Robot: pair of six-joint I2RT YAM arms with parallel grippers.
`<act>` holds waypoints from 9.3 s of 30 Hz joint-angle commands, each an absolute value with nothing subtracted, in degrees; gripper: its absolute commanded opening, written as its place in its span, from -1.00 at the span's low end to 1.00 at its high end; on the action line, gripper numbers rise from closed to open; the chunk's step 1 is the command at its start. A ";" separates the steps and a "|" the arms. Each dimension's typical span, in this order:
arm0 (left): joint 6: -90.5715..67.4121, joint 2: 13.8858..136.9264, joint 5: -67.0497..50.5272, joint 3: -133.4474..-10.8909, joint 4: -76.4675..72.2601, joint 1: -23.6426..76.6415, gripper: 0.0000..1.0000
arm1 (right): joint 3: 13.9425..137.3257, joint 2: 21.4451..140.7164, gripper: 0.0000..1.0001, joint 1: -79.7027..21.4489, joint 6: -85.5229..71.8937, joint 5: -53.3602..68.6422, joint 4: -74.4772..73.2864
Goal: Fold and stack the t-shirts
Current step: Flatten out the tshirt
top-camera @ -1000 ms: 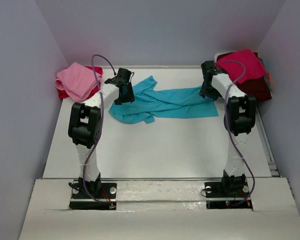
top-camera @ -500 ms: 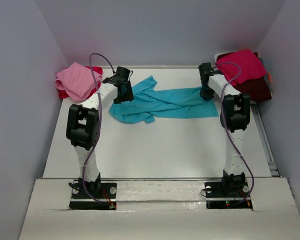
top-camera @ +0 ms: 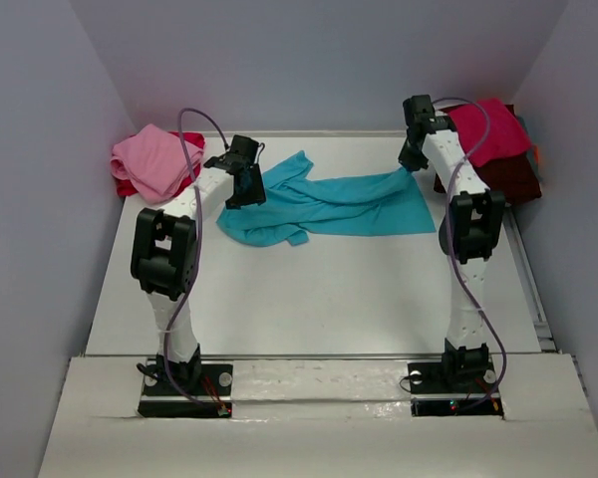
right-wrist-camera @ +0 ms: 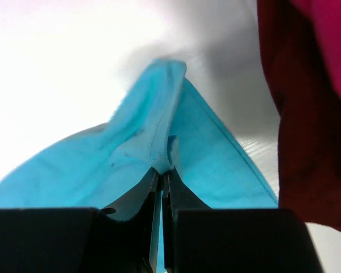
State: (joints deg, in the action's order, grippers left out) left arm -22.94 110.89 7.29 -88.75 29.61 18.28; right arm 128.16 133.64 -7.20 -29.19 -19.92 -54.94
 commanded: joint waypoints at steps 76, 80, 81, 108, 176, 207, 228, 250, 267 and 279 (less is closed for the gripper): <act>-19.60 144.93 -10.97 -134.03 26.81 6.94 0.26 | 140.01 140.10 -0.86 -5.45 -23.64 -3.87 -43.24; -20.30 145.64 -5.56 -133.51 29.70 6.94 0.26 | 140.45 140.19 -0.86 -5.45 -23.64 -3.69 -43.50; -20.30 144.94 -2.40 -132.72 30.06 6.94 0.26 | 140.36 140.10 -0.86 -5.45 -23.64 -3.87 -43.59; -13.46 131.12 -7.24 -123.11 22.32 6.76 0.23 | 139.75 140.36 -0.86 -5.45 -25.05 -2.38 -43.86; -17.31 126.65 -4.22 -110.57 28.30 13.10 0.24 | 137.55 139.92 -0.86 -5.45 -25.31 -1.41 -43.86; -17.40 131.49 -4.40 -116.46 29.36 13.10 0.24 | 137.73 140.10 -0.86 -5.45 -25.05 -1.49 -44.38; -17.67 135.26 -4.13 -117.60 29.88 13.10 0.15 | 137.55 140.27 -0.86 -5.45 -24.87 -1.76 -44.56; -17.40 132.45 -1.58 -115.66 28.30 13.10 -0.89 | 137.55 139.83 -0.86 -5.45 -24.79 -1.67 -45.09; -15.47 123.75 3.60 -121.64 31.55 13.10 -0.89 | 138.17 131.23 -0.86 -5.45 -24.08 -0.88 -49.13; -14.41 122.78 5.45 -121.46 34.19 11.96 -0.89 | 135.79 127.09 -0.86 -5.45 -23.20 -3.25 -49.92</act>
State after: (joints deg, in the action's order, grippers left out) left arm -15.42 125.43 3.53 -119.74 31.86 13.02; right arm 136.03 129.80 -5.63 -24.67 -1.72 -49.28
